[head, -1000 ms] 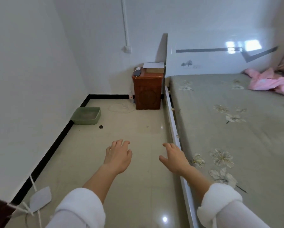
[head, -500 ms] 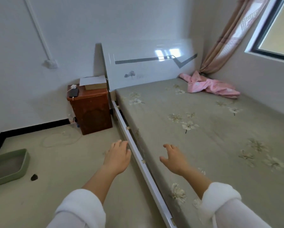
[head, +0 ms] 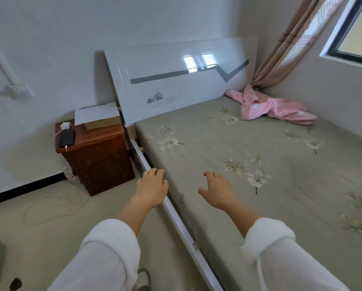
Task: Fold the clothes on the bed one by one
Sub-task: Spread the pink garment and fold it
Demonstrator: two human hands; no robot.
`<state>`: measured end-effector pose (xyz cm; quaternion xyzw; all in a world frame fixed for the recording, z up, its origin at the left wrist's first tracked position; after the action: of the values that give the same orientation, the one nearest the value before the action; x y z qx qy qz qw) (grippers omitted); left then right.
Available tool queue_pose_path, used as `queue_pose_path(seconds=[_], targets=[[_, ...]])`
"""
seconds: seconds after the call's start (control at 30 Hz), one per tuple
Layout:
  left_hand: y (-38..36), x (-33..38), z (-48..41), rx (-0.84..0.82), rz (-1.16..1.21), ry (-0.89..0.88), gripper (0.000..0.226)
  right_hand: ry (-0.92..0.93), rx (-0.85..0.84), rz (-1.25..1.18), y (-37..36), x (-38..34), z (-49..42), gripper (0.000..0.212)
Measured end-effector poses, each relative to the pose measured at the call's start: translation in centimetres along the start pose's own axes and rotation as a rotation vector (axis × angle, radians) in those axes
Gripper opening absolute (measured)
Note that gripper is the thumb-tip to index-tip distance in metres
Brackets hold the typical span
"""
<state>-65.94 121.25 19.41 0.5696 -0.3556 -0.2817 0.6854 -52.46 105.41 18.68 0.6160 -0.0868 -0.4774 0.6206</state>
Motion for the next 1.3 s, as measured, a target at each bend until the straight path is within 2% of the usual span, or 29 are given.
queue_pose_path(seconds=[0.23, 0.43, 0.6, 0.97, 1.2, 1.3], targets=[[2.0, -8.0, -16.0, -0.075, -0.055, -0.077, 0.044, -0.124, 0.020, -0.092, -1.3, -5.4, -14.1, 0.061], [1.3, -10.1, -28.9, -0.184, -0.073, -0.151, 0.047, -0.279, 0.018, -0.159, -1.5, -4.4, -23.3, 0.062], [-1.4, -7.7, -40.8, -0.221, -0.055, -0.292, 0.046, -0.421, 0.071, -0.176, -0.7, -0.6, -32.1, 0.063], [-9.0, 0.5, -66.0, -0.352, -0.075, -0.479, 0.043, -0.646, 0.142, -0.233, 3.5, 10.2, -53.7, 0.062], [-16.0, 5.2, -78.9, -0.415, -0.117, -0.624, 0.044, -0.770, 0.116, -0.236, 1.3, 17.0, -63.6, 0.060], [-20.4, 7.7, -84.3, -0.406, -0.135, -0.645, 0.044, -0.803, 0.153, -0.212, -0.5, 20.7, -67.2, 0.059]])
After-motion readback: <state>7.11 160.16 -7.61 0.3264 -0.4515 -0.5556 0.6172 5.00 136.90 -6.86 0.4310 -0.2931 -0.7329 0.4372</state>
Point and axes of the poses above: each hand's wrist, its own z-axis away from the middle knuckle, its own y-axis out of the back of the hand, x = y × z, the point moved 1 cm from there along -z, towards the middle knuckle, and after that the axes turned 9 degrees about -z, right-handed, at the moved point
